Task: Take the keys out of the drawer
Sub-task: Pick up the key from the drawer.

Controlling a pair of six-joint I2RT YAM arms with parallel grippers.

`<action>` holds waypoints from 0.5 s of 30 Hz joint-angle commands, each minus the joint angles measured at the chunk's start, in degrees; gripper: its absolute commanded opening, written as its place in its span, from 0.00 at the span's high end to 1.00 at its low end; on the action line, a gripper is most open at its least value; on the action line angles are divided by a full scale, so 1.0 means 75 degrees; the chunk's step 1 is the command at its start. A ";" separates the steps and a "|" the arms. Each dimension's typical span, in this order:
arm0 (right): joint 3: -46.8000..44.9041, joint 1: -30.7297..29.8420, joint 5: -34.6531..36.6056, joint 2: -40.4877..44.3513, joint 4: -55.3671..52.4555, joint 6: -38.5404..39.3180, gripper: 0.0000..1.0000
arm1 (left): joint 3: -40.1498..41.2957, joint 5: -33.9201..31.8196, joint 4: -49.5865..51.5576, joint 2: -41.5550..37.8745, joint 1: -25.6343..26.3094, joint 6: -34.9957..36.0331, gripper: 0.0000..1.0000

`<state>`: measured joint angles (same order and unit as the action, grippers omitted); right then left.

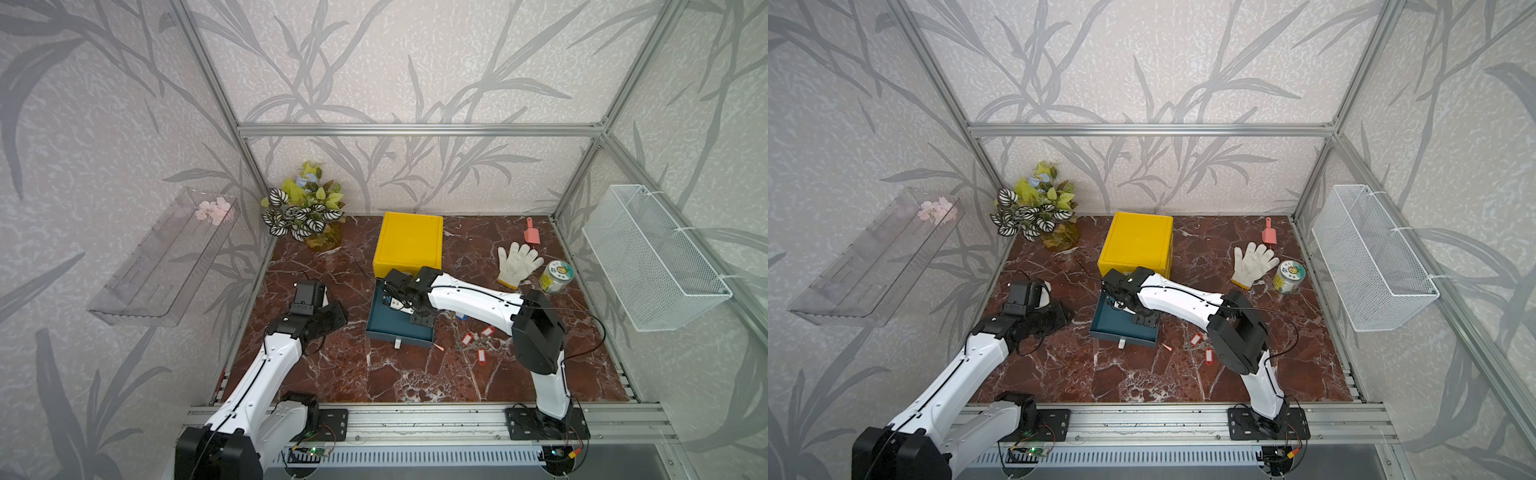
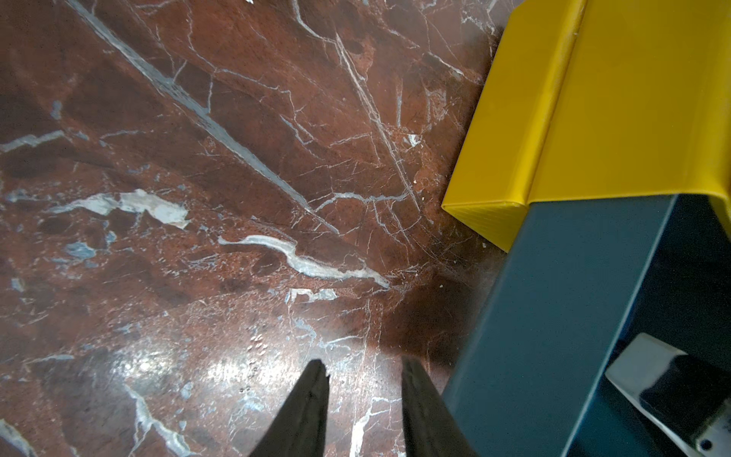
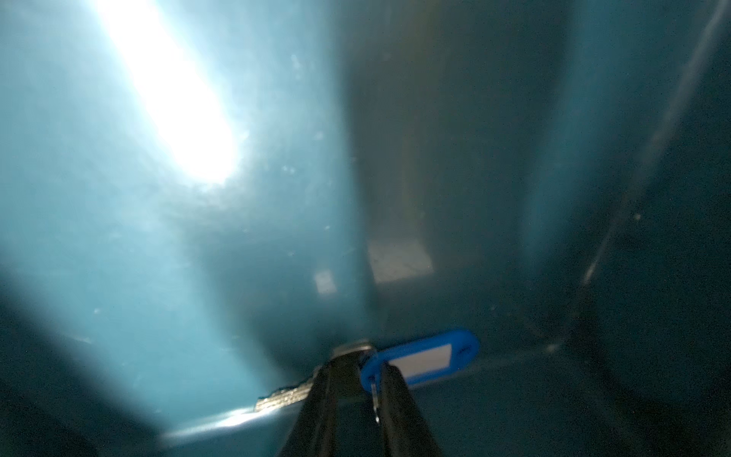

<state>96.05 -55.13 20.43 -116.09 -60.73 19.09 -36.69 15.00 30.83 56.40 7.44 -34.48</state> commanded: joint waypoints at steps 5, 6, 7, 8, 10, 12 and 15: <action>0.0037 0.0144 0.0066 -0.0194 -0.0480 -0.0073 0.82 | -0.0131 -0.0068 -0.0035 -0.0042 -0.0011 0.0078 0.65; 0.0023 0.0144 0.0100 -0.0189 -0.0492 -0.0066 0.82 | -0.0136 -0.0072 -0.0032 -0.0061 -0.0008 0.0082 0.65; 0.0025 0.0154 0.0127 -0.0177 -0.0503 -0.0073 0.81 | -0.0125 -0.0067 -0.0032 -0.0066 -0.0009 0.0076 0.65; 0.0025 0.0168 0.0148 -0.0166 -0.0532 -0.0078 0.78 | -0.0124 -0.0063 -0.0033 -0.0067 -0.0007 0.0068 0.65; 0.0056 0.0191 0.0164 -0.0153 -0.0574 -0.0105 0.77 | -0.0115 -0.0048 -0.0051 -0.0067 -0.0008 0.0067 0.65; 0.0122 0.0254 0.0062 -0.0174 -0.0683 -0.0154 0.77 | -0.0112 -0.0055 -0.0038 -0.0093 -0.0008 0.0079 0.65; 0.0142 0.0308 0.0001 -0.0189 -0.0771 -0.0178 0.77 | -0.0085 -0.0046 -0.0033 -0.0117 -0.0008 0.0066 0.65</action>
<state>96.55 -54.02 20.51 -116.11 -62.37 18.79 -36.69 15.00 30.81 56.34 7.44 -34.50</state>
